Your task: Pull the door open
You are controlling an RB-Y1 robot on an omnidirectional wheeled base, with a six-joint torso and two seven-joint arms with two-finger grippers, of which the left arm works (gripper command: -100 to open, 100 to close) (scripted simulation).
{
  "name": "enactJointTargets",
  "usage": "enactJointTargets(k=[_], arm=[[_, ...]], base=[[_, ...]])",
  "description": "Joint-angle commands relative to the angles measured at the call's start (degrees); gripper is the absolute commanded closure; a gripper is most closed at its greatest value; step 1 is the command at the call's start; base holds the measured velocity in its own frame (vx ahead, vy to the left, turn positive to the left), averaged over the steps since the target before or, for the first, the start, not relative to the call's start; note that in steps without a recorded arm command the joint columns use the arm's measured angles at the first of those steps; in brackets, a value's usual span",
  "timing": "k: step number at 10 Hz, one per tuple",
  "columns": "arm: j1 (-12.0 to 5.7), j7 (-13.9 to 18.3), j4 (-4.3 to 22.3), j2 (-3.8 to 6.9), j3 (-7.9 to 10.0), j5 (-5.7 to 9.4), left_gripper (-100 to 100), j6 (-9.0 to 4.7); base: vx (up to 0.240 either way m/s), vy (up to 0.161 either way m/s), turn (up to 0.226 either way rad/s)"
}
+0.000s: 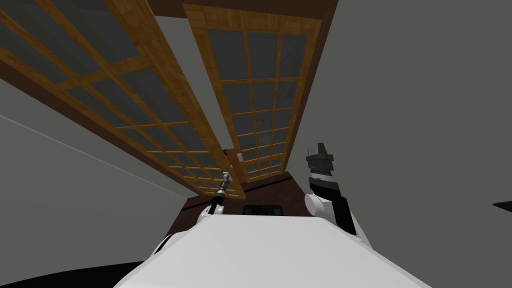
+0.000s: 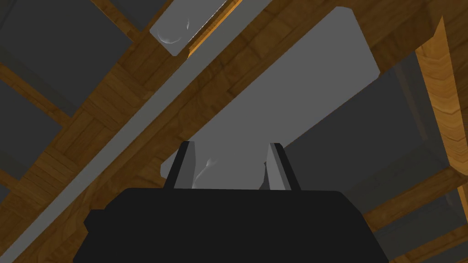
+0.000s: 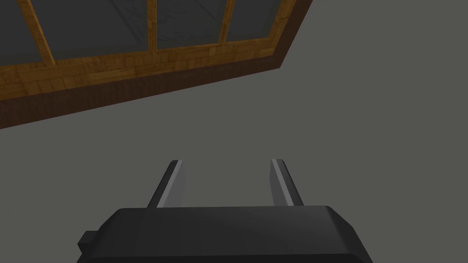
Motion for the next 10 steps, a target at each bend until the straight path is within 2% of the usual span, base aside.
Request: enactJointTargets(k=[1, 2, 3, 5, 6, 7, 8, 9, 10], arm=[[0.85, 2.86, -1.18, 0.88, -0.10, 1.00, 100, 0.80], [0.85, 3.11, -1.18, 0.88, -0.10, 1.00, 100, 0.80], [0.84, 5.08, -1.02, 1.03, -0.68, 1.61, 100, 0.64], [0.84, 5.46, -1.02, 1.03, -0.68, 1.61, 100, 0.64], [0.80, 7.82, -0.86, 1.19, -1.32, 2.27, 100, 0.47], [0.80, 7.82, -0.86, 1.19, -1.32, 2.27, 100, 0.47], [0.76, 10.19, -0.71, 1.36, -1.96, 2.93, 100, 0.30], [0.76, 10.19, -0.71, 1.36, -1.96, 2.93, 100, 0.30], [0.73, 12.44, -0.55, 1.52, -2.60, 3.60, 100, 0.12]], base=[[-0.027, 0.008, -0.003], [-0.017, 0.006, 0.013], [-0.011, 0.011, -0.023], [-0.015, 0.003, -0.010], [-0.013, 0.004, -0.015], [-0.016, 0.004, -0.020], [-0.021, 0.002, -0.010], [-0.021, 0.012, -0.007], [-0.022, 0.009, -0.013]])
